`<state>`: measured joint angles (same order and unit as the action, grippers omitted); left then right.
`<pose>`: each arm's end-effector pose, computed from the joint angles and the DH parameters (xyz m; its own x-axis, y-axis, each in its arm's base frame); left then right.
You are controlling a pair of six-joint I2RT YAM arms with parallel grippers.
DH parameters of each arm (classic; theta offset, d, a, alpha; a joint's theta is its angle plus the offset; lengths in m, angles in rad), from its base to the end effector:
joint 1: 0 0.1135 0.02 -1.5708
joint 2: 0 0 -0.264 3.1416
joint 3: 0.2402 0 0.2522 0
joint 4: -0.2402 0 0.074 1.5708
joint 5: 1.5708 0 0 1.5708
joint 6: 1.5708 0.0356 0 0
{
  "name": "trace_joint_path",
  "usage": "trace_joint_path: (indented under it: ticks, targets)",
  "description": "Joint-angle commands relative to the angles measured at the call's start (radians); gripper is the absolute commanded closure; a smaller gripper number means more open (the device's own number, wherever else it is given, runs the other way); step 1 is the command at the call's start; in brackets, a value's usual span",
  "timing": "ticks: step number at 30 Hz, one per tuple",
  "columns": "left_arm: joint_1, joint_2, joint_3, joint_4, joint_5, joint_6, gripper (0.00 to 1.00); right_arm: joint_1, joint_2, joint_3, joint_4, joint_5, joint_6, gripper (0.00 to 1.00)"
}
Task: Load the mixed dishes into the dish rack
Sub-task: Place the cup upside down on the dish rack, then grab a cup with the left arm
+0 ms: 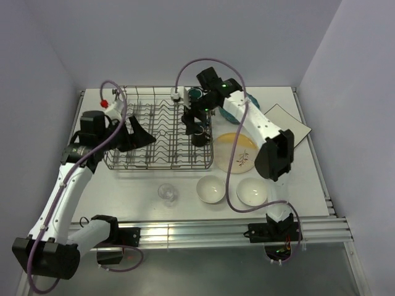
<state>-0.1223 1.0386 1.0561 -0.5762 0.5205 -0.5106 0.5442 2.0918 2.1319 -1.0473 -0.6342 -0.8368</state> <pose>0.2151 -0.0443 0.3497 -0.7153 -0.3392 -0.6110 0.2004 0.7380 -0.6444 0.3729 0.2503 0.3254 0.0263 -0.6832 -0.7298 -0.9978 0.0269 -0.0612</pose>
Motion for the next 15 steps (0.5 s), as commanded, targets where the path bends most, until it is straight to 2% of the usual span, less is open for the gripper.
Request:
trace_joint_path:
  ticks: [1, 2, 4, 7, 9, 14, 15]
  targets:
    - [-0.143, -0.058, -0.047, -0.129, -0.046, -0.072, 0.19, -0.085, -0.186, -0.163, 0.093, -0.411, -0.102, 0.07]
    - [-0.163, -0.081, -0.074, -0.146, -0.074, -0.092, 0.22, -0.099, -0.205, -0.214, 0.116, -0.559, -0.125, 0.08]
    - [-0.21, -0.121, -0.112, -0.162, -0.102, -0.146, 0.26, -0.11, -0.226, -0.311, 0.132, -0.639, -0.145, 0.1]
    - [-0.264, -0.149, -0.145, -0.198, -0.149, -0.199, 0.35, -0.104, -0.199, -0.32, -0.015, -0.697, -0.315, 0.15]
    - [-0.298, -0.143, -0.151, -0.241, -0.207, -0.232, 0.37, -0.104, -0.179, -0.311, -0.1, -0.745, -0.353, 0.19]
    - [-0.46, -0.02, -0.143, -0.309, -0.358, -0.292, 0.43, -0.105, -0.122, -0.274, -0.268, -0.782, -0.502, 0.28]
    - [-0.486, 0.004, -0.14, -0.329, -0.381, -0.313, 0.44, -0.107, -0.112, -0.259, -0.352, -0.789, -0.54, 0.3]
